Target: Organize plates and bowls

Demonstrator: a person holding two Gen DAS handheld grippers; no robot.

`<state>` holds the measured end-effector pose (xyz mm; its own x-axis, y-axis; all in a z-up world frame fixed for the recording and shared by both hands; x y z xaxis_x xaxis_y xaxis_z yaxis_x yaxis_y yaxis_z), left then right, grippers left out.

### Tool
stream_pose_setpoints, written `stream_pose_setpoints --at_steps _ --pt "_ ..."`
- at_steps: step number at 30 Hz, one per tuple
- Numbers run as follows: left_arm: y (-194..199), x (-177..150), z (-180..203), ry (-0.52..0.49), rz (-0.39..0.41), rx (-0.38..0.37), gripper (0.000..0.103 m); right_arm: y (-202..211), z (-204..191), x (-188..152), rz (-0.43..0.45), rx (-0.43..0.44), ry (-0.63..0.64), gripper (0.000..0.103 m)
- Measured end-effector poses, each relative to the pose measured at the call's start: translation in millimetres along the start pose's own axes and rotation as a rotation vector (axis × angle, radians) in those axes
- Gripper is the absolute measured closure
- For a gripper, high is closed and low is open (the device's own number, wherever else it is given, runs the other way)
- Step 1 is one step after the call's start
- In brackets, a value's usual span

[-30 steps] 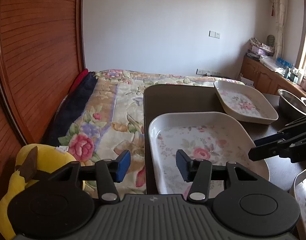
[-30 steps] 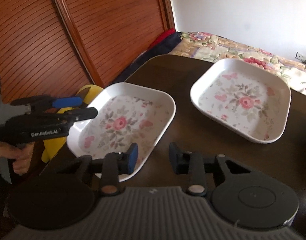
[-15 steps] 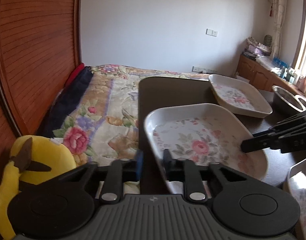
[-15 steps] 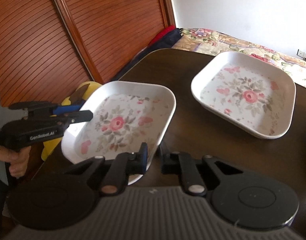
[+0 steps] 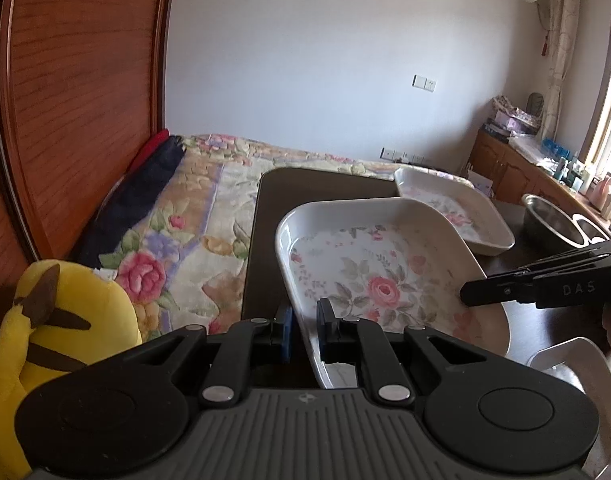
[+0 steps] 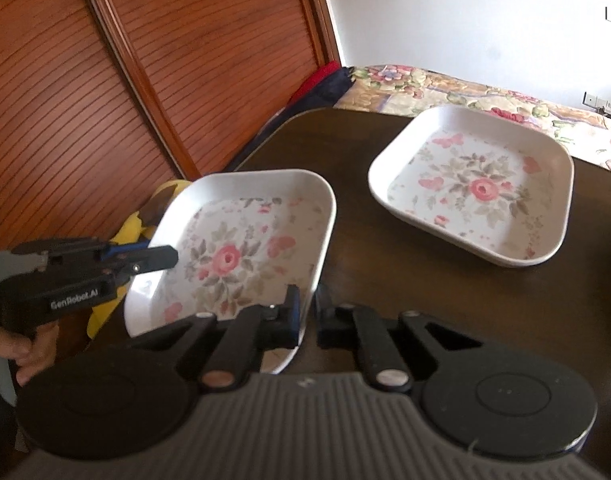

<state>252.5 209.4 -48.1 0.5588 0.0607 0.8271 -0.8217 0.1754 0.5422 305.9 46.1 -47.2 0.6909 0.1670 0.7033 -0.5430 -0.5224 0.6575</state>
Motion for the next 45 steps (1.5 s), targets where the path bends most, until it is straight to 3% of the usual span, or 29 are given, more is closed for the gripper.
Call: stream_pose_setpoints --at_steps 19,31,45 --pt "47 4 75 -0.073 0.075 -0.074 0.063 77 15 -12 0.135 -0.025 -0.008 0.096" --pt "67 -29 121 -0.087 0.08 -0.132 0.063 125 32 -51 0.187 -0.068 -0.053 0.096" --pt "79 -56 146 -0.081 0.071 -0.176 0.063 151 39 -94 0.179 -0.076 -0.085 0.096"
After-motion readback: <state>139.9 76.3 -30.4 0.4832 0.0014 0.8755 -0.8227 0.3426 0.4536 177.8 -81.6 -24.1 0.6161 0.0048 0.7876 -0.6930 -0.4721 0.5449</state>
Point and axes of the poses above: each gripper's, at about its wrist camera, not at the fingertips, and y roughly against the way its jaws point, z to its right, x to its top, the point moved 6 cm from there along -y, roughly the way its jaws point, and after that the axes turned 3 degrees about z, right-handed, at the moved point
